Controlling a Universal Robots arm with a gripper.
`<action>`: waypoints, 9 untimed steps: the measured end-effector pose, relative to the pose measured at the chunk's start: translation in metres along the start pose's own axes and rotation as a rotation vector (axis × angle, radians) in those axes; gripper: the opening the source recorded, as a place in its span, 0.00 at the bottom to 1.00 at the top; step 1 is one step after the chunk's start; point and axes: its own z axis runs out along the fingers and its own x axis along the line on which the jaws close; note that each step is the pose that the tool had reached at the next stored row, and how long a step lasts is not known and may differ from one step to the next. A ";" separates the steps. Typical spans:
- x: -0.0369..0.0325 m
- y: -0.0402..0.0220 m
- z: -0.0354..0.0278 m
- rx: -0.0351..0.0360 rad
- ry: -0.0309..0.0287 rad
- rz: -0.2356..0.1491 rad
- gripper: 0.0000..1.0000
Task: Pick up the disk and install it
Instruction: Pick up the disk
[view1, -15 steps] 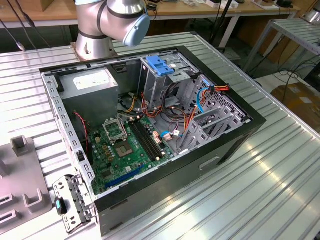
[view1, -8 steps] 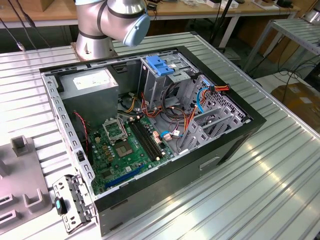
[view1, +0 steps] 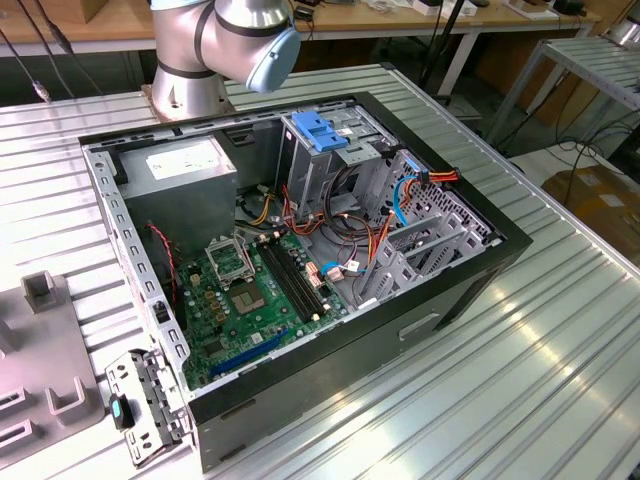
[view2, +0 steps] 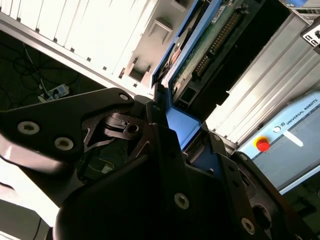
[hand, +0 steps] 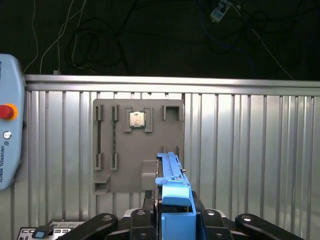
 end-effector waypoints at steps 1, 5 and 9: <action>0.0000 -0.0002 -0.0001 0.0001 -0.0001 0.000 0.37; 0.0006 -0.0098 -0.0001 0.0000 -0.0001 0.000 0.37; 0.0010 -0.0183 0.0001 0.0000 -0.0002 0.000 0.37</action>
